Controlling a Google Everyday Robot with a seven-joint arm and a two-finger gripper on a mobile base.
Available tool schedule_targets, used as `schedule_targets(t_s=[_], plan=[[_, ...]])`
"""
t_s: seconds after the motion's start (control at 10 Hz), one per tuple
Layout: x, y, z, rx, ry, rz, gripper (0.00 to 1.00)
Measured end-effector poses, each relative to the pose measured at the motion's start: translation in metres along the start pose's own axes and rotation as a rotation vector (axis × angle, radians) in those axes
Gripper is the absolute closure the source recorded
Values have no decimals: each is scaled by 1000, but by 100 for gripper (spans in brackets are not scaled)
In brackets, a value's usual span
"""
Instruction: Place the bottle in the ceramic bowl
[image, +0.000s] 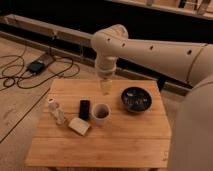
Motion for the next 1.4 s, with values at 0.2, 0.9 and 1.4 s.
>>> schedule_targets(t_s=[0.2,0.9,1.4], plan=[[-33,-9,5,2,-54,-15,29],[-127,-24,5,107,-80,-367,29],[-169,-15,10,150,-10,-669,29]])
